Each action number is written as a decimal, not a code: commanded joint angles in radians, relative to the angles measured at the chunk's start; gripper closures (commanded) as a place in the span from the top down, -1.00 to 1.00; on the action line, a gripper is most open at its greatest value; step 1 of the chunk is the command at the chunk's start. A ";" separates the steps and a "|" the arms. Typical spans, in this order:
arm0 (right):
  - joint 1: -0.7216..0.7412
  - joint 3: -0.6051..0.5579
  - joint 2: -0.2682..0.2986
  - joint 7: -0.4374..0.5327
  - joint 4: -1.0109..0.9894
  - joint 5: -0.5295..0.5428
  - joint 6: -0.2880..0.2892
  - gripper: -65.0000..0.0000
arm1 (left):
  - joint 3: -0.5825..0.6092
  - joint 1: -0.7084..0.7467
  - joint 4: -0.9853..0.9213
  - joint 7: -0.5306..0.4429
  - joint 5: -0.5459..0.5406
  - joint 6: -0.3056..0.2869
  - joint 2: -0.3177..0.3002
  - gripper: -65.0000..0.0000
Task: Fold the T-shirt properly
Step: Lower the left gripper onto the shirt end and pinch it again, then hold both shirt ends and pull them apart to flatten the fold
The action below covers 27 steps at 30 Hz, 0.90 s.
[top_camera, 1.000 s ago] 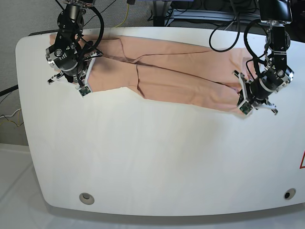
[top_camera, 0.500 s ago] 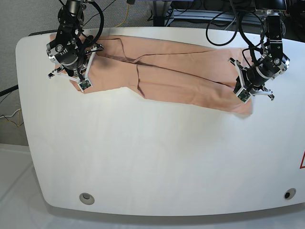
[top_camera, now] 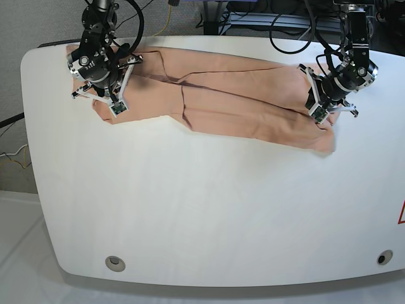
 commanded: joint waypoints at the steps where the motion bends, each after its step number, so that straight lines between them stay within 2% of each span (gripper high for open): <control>1: -0.002 0.000 0.003 0.031 -0.018 0.000 -0.001 -1.00 | -0.005 -0.006 -0.027 -0.016 -0.007 0.001 -0.007 -0.98; 6: 0.004 0.003 0.005 0.060 -0.086 -0.002 -0.001 -1.00 | -0.005 -0.015 -0.115 -0.026 -0.008 0.001 -0.007 -0.98; 15: 0.042 0.004 0.006 0.136 -0.196 -0.002 -0.001 -1.00 | -0.004 -0.041 -0.213 -0.120 -0.008 0.002 -0.009 -0.98; 27: 0.148 0.001 0.006 0.152 -0.281 -0.002 -0.001 -1.00 | -0.004 -0.107 -0.250 -0.120 -0.008 0.002 -0.012 -0.98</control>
